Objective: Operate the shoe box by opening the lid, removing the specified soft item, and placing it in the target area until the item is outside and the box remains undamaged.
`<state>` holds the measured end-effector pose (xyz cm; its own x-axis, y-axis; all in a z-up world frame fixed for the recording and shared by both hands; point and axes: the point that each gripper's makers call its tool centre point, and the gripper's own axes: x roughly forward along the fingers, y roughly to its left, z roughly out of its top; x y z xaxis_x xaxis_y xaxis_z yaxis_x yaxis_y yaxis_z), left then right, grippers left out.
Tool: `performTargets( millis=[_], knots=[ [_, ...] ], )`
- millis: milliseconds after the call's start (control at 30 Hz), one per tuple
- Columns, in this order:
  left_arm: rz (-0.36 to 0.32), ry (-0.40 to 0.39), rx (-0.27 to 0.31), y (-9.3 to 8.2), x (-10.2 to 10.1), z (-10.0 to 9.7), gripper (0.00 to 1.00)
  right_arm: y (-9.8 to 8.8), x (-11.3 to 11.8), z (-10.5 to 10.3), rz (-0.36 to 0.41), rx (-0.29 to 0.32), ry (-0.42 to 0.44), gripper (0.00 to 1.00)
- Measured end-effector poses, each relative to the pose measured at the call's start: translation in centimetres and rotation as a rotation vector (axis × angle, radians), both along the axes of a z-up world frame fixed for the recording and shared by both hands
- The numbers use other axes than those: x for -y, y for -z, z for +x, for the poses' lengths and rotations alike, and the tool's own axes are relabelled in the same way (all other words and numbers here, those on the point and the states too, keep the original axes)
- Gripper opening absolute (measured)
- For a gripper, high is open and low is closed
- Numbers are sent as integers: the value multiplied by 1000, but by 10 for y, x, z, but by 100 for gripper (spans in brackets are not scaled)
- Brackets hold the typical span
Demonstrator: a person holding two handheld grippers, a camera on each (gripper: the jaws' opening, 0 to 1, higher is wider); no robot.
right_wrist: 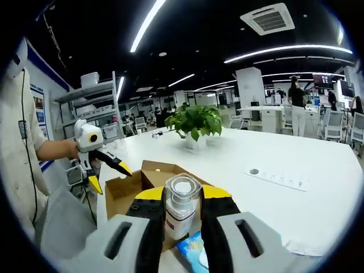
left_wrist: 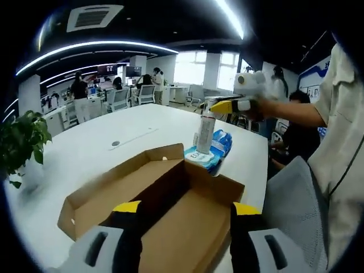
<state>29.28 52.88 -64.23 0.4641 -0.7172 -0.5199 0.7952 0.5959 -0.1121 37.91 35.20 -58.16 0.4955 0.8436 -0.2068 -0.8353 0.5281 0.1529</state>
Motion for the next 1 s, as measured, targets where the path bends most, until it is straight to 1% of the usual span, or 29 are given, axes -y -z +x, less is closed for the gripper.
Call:
performTargets(
  millis=[167, 300, 467, 700, 833, 1000],
  knots=[
    [9, -46, -2, 1, -13, 1, 65, 6, 4, 13, -33, 15, 3, 20],
    [5, -94, 7, -3, -21, 4, 66, 9, 7, 22, -53, 24, -1, 20],
    [3, -140, 11, -6, -29, 7, 67, 16, 14, 38, -90, 40, 11, 20],
    [1, -169, 7, -6, -35, 8, 68, 28, 25, 62, -131, 50, 39, 20],
    [3, -180, 2, -5, -38, 8, 69, 35, 29, 72, -151, 51, 53, 20],
    [1, -195, -6, -2, -40, 8, 69, 48, 35, 84, -185, 46, 69, 20]
  ],
)
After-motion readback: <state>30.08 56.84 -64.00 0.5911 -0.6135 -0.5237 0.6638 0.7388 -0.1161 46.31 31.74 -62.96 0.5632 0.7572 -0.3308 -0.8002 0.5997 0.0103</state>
